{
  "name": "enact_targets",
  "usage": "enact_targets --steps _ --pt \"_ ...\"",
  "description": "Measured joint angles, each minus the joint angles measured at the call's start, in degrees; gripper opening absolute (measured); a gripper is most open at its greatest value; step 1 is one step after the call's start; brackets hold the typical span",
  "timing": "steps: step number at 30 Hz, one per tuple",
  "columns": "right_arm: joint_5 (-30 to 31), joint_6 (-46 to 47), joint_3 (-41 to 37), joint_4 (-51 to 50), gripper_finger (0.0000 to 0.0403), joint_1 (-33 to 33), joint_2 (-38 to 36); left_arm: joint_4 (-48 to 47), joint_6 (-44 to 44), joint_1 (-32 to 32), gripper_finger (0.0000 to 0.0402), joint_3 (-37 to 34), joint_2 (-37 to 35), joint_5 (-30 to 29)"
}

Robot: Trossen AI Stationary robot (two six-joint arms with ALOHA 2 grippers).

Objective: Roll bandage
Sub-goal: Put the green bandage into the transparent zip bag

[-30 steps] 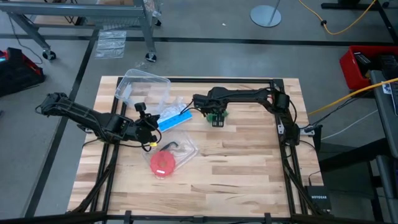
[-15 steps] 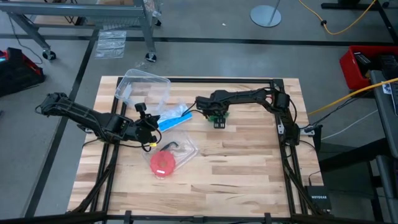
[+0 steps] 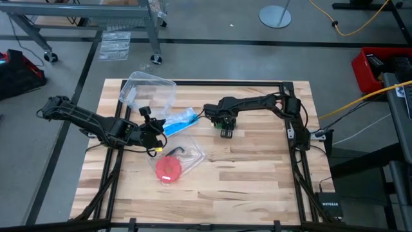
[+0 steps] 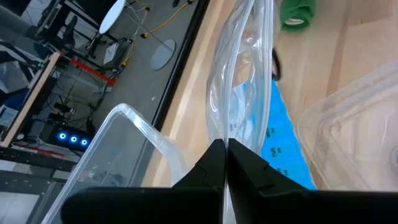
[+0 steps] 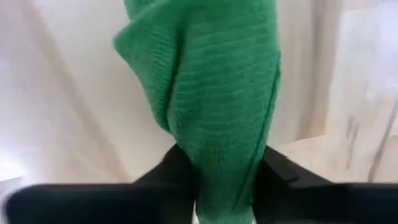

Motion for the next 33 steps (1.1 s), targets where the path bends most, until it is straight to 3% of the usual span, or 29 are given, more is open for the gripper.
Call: enact_targets --steps 2,12,17,26,33 --pt "-0.8 1.6 0.0 -0.2 0.0082 1.3 0.0 0.0 -0.9 0.0 0.0 0.0 0.0 0.0" --pt "-12.5 9.1 2.2 -1.5 0.0082 9.2 0.4 0.3 -2.4 0.0 0.0 -0.3 0.0 0.0" --pt "-17.8 17.1 5.2 0.3 0.0082 13.6 0.5 -2.9 -4.4 -0.1 0.0 -0.4 0.2 0.0" --pt "-15.9 31.5 9.6 2.5 0.0081 23.0 0.5 -11.3 -10.3 -0.1 0.0 -0.4 0.2 -0.2" --pt "-3.6 38.4 15.4 6.2 0.0081 30.4 0.4 -11.0 -10.7 -0.3 0.0 -0.4 2.0 -0.8"
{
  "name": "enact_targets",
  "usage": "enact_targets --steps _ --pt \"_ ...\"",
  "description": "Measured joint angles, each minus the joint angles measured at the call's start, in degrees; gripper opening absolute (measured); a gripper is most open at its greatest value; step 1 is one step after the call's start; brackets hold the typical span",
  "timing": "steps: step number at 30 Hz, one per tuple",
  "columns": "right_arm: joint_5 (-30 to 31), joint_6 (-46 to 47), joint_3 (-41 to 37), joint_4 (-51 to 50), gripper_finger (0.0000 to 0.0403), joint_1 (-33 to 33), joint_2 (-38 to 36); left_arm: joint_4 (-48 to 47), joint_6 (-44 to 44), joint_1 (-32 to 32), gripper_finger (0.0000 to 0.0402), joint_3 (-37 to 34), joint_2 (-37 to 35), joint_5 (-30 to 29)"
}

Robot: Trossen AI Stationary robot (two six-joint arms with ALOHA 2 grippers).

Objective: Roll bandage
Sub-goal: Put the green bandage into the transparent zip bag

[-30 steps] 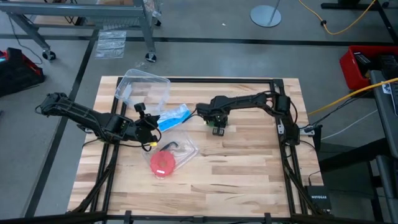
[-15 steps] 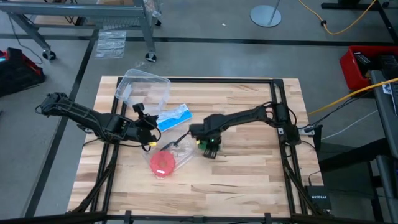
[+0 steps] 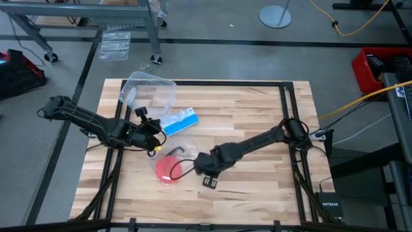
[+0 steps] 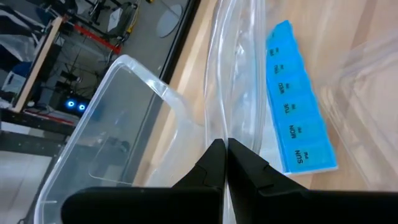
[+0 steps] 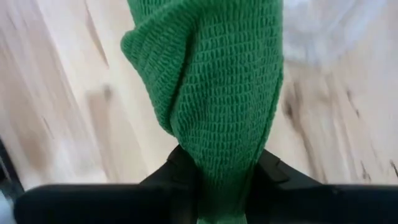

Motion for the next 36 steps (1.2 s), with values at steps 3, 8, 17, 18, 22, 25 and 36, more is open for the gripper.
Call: enact_targets --steps 3,8,17,18,22,25,36 --pt "4.0 5.6 1.9 2.9 0.0081 1.0 0.0 4.5 0.5 -1.4 0.0 0.0 2.8 -0.1" --pt "6.9 13.1 3.8 11.0 0.0081 1.1 0.0 16.9 6.3 -6.2 0.0 0.0 9.4 0.0" --pt "7.5 18.9 4.0 19.1 0.008 0.7 -0.1 24.4 2.6 -12.7 0.0 0.0 17.8 -0.1" --pt "8.4 19.8 4.0 19.1 0.0079 0.5 -0.1 25.0 2.0 -13.4 0.0 0.0 18.0 -0.1" --pt "9.5 22.6 4.0 19.2 0.0079 -0.2 -0.1 27.4 0.3 -16.2 0.0 0.0 17.9 -1.2" --pt "10.6 25.0 4.0 19.4 0.0079 -0.5 -0.1 29.8 -0.2 -17.7 0.0 0.0 17.9 -2.2" --pt "11.4 32.3 4.0 21.3 0.0079 -0.4 -0.1 34.6 0.3 -19.4 0.0 0.0 17.9 -6.2"
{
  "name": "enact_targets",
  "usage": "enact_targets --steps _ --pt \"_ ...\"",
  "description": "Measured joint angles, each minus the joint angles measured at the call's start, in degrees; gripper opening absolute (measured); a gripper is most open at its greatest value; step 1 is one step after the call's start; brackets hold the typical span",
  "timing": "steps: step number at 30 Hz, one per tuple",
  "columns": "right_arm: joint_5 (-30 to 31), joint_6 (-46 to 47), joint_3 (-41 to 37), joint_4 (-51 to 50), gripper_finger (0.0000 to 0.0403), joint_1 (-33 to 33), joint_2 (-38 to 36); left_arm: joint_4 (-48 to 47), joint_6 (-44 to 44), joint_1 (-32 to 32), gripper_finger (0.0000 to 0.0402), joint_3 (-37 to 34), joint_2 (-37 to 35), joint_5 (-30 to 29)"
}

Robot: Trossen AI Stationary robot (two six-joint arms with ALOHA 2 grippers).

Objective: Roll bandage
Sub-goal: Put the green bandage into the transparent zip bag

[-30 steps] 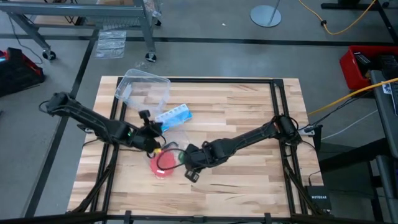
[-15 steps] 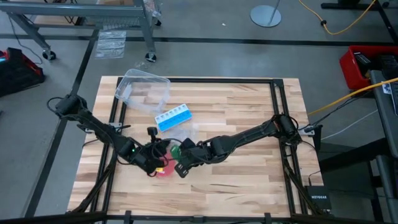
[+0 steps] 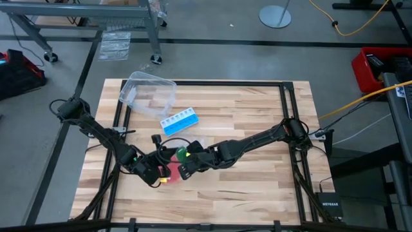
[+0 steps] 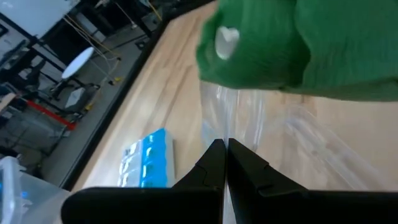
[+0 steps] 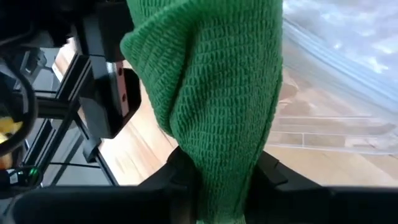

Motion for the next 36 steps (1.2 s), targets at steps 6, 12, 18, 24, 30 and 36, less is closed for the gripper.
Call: enact_targets --steps 6,12,18,24,30,36 --pt "0.0 2.6 0.0 -1.2 0.0078 0.0 0.0 1.1 0.0 0.0 0.0 0.0 0.0 -0.9" --pt "0.0 5.0 0.0 -3.7 0.0078 0.0 0.0 1.7 0.0 -0.5 0.0 0.0 0.0 -1.5" --pt "0.0 5.6 0.0 -4.9 0.0078 0.0 0.0 4.6 2.8 -0.5 0.0 0.0 -0.1 -2.8" --pt "0.0 5.6 0.0 -4.6 0.0078 0.0 0.0 7.2 4.6 0.5 0.0 0.0 -0.1 -3.2" --pt "-1.3 5.6 0.0 -3.5 0.0078 0.0 0.0 7.2 4.3 2.0 0.0 0.0 -0.1 -3.2" --pt "-1.6 6.3 0.0 -3.6 0.0077 0.0 0.0 10.5 5.1 2.3 0.0 0.0 -0.1 -3.2"
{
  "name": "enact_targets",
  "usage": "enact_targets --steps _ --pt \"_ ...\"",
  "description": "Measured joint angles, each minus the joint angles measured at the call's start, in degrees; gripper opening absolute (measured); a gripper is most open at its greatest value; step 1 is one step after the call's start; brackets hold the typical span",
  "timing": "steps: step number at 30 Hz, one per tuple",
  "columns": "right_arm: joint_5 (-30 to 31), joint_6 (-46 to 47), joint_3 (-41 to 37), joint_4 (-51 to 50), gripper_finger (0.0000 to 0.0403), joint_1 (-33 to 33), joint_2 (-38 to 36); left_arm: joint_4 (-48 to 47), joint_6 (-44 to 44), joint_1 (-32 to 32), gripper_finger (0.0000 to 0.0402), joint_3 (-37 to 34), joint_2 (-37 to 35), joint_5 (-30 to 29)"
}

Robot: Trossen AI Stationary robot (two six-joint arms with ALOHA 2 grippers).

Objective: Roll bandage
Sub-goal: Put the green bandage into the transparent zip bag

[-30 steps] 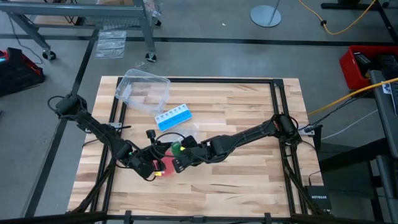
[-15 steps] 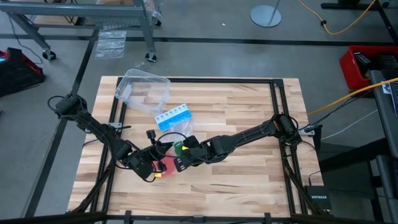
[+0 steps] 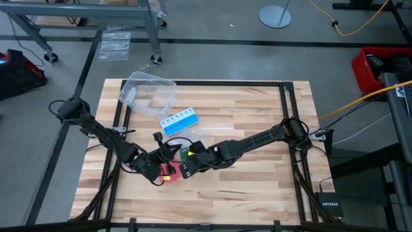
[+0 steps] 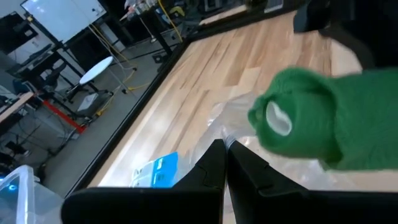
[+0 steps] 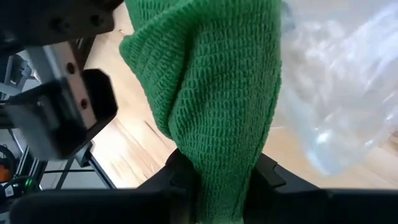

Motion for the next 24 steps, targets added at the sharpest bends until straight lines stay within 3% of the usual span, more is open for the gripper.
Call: enact_targets --steps 18,24 --pt "0.4 5.0 0.0 -5.2 0.0077 -0.1 0.0 5.2 2.3 -2.1 0.0 0.0 0.0 -0.1" --pt "-0.6 -3.3 0.0 2.3 0.0077 0.4 0.0 5.5 2.3 0.1 0.0 0.0 0.0 1.1"
